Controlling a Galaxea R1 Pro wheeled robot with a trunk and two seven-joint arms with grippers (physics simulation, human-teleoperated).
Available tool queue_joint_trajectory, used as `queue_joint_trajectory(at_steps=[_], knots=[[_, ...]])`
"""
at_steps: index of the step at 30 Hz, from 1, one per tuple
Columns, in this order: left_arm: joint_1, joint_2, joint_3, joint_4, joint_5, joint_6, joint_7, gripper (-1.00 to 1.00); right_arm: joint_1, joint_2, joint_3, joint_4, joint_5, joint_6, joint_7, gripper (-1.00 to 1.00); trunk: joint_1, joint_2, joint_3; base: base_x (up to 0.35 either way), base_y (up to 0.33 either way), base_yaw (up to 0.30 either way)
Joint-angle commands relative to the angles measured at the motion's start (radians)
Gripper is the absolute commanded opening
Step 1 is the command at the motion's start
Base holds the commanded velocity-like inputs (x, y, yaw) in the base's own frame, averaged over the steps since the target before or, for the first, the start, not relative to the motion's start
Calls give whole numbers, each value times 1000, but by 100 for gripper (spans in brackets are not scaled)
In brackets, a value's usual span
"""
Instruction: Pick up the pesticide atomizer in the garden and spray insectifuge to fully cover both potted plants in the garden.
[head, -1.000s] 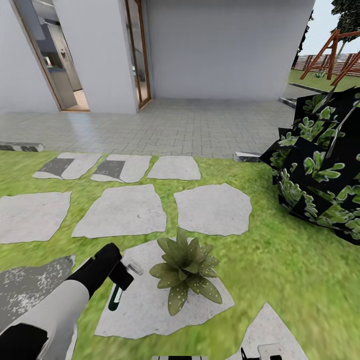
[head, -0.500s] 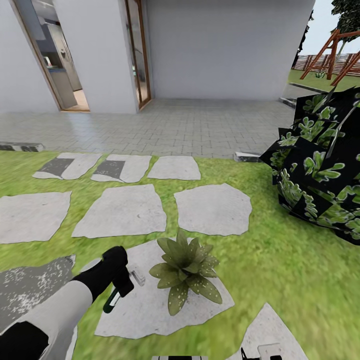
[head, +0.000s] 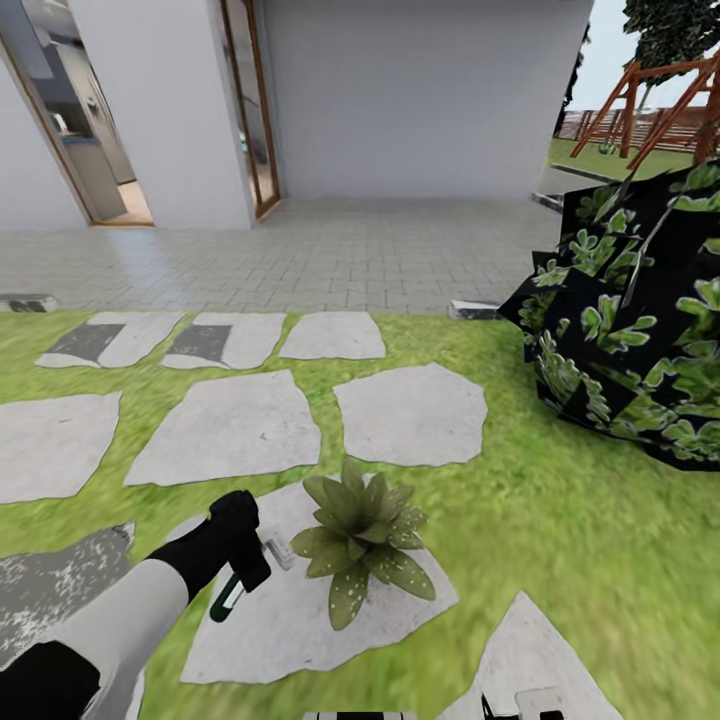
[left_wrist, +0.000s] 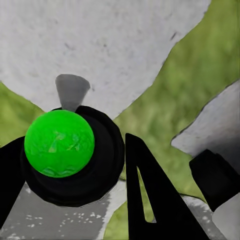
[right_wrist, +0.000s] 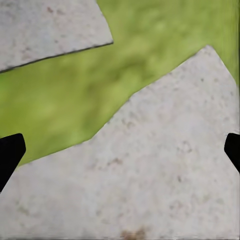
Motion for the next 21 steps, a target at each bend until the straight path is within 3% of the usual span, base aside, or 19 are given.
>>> queue_joint_trajectory(at_steps=[1, 7, 15, 21], knots=[[0, 1, -4, -3, -10, 1, -10, -100, -1, 0, 8, 1, 4, -2, -10, 100, 0, 0, -1, -6, 166, -298], [-6, 9, -3, -3, -10, 4, -12, -100, -1, 0, 8, 2, 5, -2, -9, 100, 0, 0, -1, -1, 43, -262], [-11, 2, -1, -3, -10, 9, -12, -100, -1, 0, 8, 2, 5, -2, -9, 100, 0, 0, -1, -99, 18, -20], [-12, -1, -1, -13, -10, 16, -12, -100, -1, 1, 8, 2, 5, -2, -9, 100, 0, 0, -1, -191, 198, 0]])
